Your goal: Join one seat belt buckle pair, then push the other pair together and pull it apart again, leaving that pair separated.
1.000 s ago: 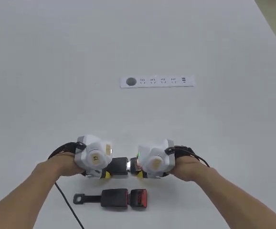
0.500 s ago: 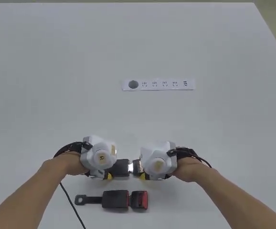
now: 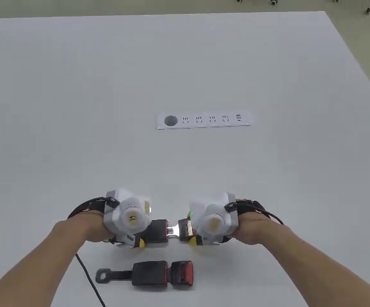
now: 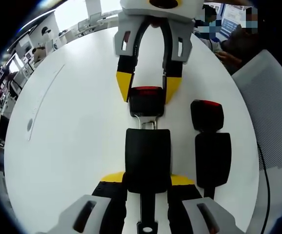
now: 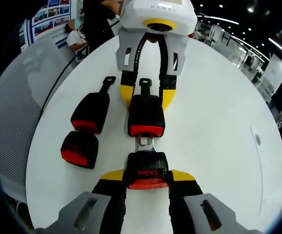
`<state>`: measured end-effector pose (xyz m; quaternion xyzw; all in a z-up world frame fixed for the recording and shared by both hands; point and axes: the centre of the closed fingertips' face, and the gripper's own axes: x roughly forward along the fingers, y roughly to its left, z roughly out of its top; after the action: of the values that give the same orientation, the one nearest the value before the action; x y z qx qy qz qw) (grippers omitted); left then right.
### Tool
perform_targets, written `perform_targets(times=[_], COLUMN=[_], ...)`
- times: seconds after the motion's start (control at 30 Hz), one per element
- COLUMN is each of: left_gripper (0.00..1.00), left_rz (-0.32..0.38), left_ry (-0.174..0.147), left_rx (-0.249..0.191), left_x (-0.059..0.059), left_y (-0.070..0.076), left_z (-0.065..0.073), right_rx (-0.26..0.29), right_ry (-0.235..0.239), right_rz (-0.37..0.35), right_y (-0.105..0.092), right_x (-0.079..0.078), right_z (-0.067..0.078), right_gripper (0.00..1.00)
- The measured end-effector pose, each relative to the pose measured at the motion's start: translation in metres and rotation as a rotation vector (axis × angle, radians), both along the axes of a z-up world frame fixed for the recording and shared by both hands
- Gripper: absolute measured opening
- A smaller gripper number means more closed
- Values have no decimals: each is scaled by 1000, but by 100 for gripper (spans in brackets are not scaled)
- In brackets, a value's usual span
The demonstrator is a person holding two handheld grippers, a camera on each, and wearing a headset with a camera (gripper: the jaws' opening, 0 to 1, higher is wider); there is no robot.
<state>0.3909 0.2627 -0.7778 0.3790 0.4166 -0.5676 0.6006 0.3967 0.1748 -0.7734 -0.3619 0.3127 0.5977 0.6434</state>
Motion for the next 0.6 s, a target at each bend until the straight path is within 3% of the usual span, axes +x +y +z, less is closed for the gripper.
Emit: perform_targets(times=[0.6], left_gripper=[32], left_rz=[3], left_ry=[-1], left_rx=[-2], left_x=[0], left_y=[0], left_z=[-1], right_rx=[-30], right_ry=[9], right_rz=[-29], right_y=[-33], right_x=[-1], right_z=[-2], right_gripper=[30])
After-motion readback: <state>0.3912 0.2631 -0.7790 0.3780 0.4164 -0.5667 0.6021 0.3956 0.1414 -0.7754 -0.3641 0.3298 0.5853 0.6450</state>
